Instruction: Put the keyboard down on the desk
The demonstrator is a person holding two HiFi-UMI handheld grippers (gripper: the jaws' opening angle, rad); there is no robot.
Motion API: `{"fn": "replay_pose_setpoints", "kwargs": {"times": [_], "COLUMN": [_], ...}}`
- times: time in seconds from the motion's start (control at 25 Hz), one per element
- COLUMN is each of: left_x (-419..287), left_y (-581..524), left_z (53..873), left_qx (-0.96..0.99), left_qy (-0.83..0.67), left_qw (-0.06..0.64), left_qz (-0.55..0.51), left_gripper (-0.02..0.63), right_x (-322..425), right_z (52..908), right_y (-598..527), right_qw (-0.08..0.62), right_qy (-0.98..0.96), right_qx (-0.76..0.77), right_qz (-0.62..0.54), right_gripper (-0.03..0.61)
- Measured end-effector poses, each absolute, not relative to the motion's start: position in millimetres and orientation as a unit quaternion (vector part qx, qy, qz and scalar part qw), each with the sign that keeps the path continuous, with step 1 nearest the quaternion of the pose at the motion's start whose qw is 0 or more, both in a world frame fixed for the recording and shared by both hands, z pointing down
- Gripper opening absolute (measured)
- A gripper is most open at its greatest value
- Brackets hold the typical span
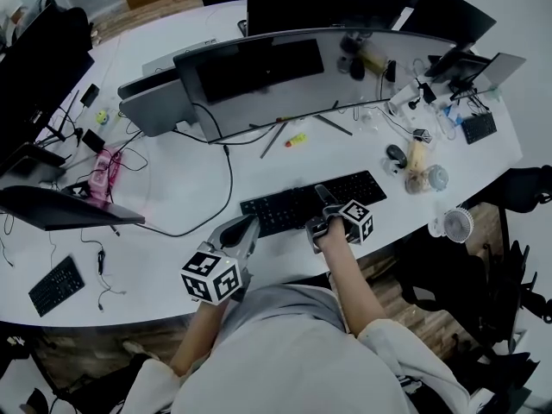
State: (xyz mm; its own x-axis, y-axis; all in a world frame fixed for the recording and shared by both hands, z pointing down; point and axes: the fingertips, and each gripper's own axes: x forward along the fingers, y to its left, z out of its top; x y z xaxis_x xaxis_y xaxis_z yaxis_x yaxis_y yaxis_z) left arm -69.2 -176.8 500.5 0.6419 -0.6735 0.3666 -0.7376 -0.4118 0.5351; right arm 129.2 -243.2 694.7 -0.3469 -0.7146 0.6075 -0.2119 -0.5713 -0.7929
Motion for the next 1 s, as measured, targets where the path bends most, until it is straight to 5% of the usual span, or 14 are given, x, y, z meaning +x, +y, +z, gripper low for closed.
{"fn": "replay_pose_setpoints", "kwargs": {"times": [1.0], "left_x": [-66.3], "left_y": [-164.8], "left_z": [494.5], "left_qx": [0.847], "left_qy": [-0.411], "left_qw": [0.335], "left_qz": [0.040], "left_gripper": [0.000], "right_x": [154.5], "right_z": [700.9], "right_y": [-211.0], "right_qw": [0.205], "right_qy": [0.353], "right_qx": [-0.574], "right_qz": [-0.710], "right_gripper": [0.350]}}
